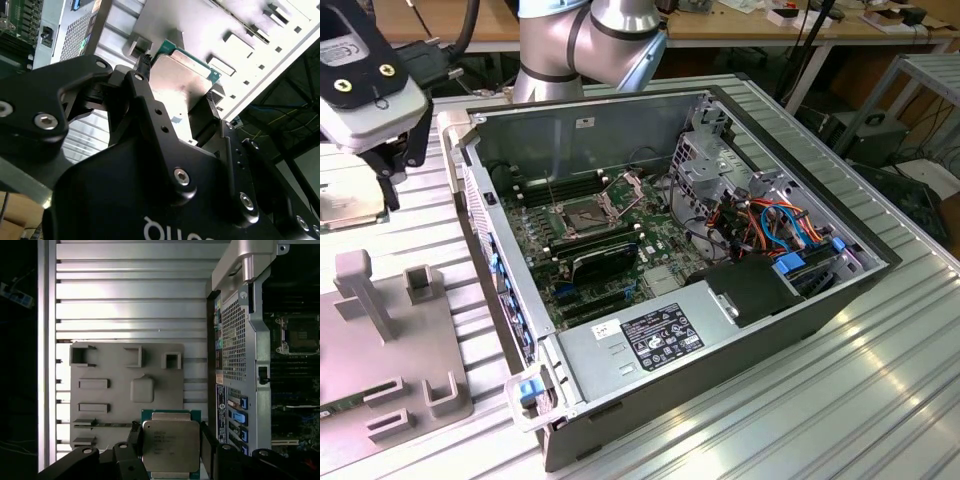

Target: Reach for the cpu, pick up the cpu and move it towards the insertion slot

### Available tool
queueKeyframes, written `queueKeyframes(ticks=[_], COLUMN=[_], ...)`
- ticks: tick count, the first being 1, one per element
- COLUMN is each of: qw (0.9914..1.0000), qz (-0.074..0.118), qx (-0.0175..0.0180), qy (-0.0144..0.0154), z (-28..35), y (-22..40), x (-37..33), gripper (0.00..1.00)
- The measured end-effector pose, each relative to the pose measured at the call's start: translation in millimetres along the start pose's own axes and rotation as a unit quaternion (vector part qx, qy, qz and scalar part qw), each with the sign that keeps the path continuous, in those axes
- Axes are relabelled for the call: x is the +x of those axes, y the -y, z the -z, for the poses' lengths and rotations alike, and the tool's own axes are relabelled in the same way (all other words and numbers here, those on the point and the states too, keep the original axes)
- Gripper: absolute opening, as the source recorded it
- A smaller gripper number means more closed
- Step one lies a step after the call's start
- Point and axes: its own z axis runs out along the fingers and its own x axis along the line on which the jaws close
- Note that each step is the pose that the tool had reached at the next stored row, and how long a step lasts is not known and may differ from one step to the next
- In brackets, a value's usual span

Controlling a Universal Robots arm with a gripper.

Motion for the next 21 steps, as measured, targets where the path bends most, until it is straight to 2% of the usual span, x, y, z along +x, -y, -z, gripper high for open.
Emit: queueKeyframes(ticks=[2,4,6,12,15,16,18,21], qw=[1.0,1.0,1.0,1.0,1.0,1.0,1.0,1.0], qz=[0.0,0.0,0.0,0.0,0.0,0.0,0.0,0.0], qx=[0.0,0.0,0.0,0.0,0.0001,0.0,0.0,0.0], qy=[-0.0001,0.0,0.0,0.0,-0.0001,0.0,-0.0001,0.0], z=[0.0,-0.2,-0.2,-0.3,-0.3,-0.5,-0.6,-0.7], y=[-2.5,-4.2,-6.3,-9.3,-11.1,-13.8,-17.3,-19.2], x=[-9.8,-15.6,-25.0,-45.0,-58.0,-77.1,-100.5,-113.2], gripper=[0.55,0.55,0.55,0.55,0.55,0.55,0.55,0.55])
